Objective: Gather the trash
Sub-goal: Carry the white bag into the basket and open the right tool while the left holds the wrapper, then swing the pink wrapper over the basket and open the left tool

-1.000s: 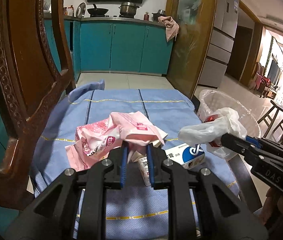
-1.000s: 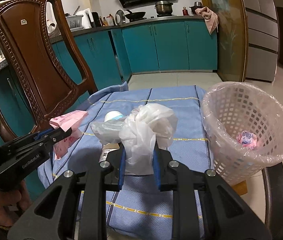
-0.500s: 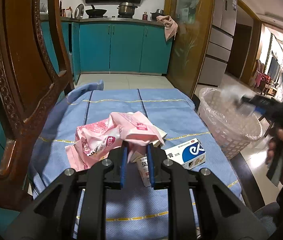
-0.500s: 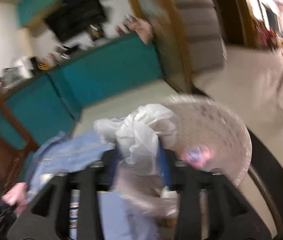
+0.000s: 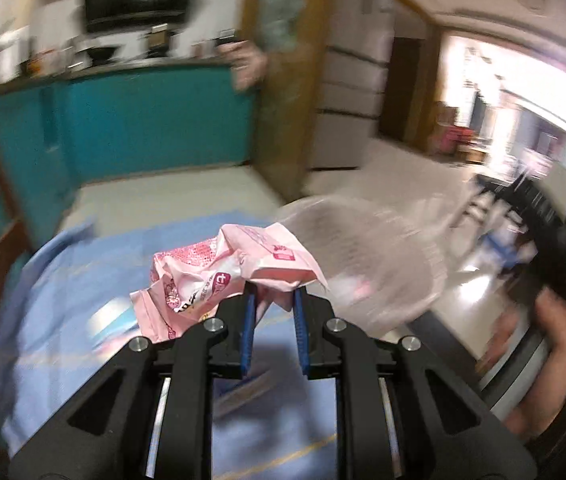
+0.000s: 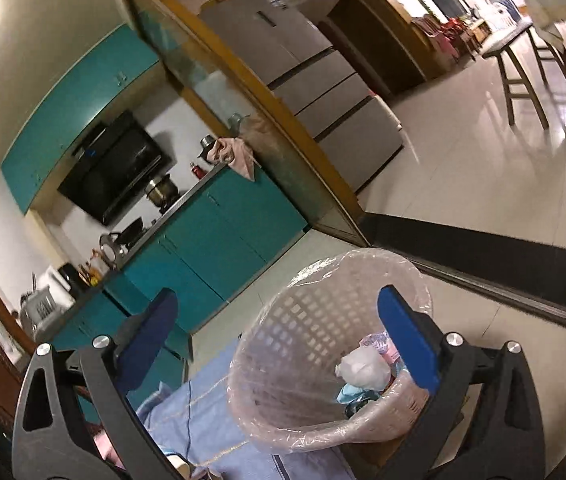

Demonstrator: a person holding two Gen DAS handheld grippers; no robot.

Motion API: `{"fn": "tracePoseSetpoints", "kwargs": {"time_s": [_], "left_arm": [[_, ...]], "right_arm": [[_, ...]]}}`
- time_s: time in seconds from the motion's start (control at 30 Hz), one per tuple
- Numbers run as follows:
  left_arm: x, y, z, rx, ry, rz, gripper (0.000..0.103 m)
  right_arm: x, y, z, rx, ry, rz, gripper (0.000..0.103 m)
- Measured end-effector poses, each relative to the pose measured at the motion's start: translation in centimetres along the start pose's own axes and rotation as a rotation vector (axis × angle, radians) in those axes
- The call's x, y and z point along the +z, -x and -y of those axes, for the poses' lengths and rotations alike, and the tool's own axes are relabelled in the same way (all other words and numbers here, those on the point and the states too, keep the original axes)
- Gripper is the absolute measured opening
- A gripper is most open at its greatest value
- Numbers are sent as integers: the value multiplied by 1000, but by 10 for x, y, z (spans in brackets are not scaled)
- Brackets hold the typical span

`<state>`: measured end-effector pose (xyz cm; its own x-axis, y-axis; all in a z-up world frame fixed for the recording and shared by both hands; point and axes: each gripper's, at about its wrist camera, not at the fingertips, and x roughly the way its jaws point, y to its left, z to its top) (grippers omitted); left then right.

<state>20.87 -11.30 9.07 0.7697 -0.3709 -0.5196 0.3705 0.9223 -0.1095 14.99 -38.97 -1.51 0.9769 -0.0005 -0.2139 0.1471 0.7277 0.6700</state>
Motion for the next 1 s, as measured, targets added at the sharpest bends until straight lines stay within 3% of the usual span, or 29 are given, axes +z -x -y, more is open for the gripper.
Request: {"fn": "tracePoseSetpoints", "kwargs": {"time_s": [0.1, 0.13, 0.17, 0.23, 0.3, 0.37, 0.47, 0.67, 0.7, 0.83, 1.0], "left_arm": [[39, -32, 34, -101, -19, 26, 20], [49, -45, 41, -126, -13, 28, 29], [55, -57, 44, -133, -8, 27, 51], [59, -89, 42, -71, 18, -34, 85], [52, -101, 30, -16, 36, -78, 86], [39, -99, 13, -33, 53, -106, 90], [17, -80, -20, 5, 44, -117, 91], [-24, -10, -105, 91, 173, -42, 95], [-33, 7, -120, 136, 175, -15, 95], [-61, 37, -148, 235, 211, 14, 97], [-78, 35, -164, 334, 237, -74, 97]], "right_arm": [[8, 10, 7, -4, -25, 43, 98], [11, 13, 9, -7, -28, 56, 98], [12, 15, 10, -9, -29, 62, 98], [11, 14, 11, -11, -25, 50, 98], [10, 13, 13, -7, -18, 28, 98], [8, 11, 8, 6, -6, 7, 98], [2, 1, -3, 30, 37, -52, 98], [-15, -3, -36, 75, 176, -118, 98], [-18, -4, -42, 78, 212, -135, 98], [-60, -18, -81, 110, 419, -291, 98], [-126, -34, -122, 133, 678, -501, 98]]}}
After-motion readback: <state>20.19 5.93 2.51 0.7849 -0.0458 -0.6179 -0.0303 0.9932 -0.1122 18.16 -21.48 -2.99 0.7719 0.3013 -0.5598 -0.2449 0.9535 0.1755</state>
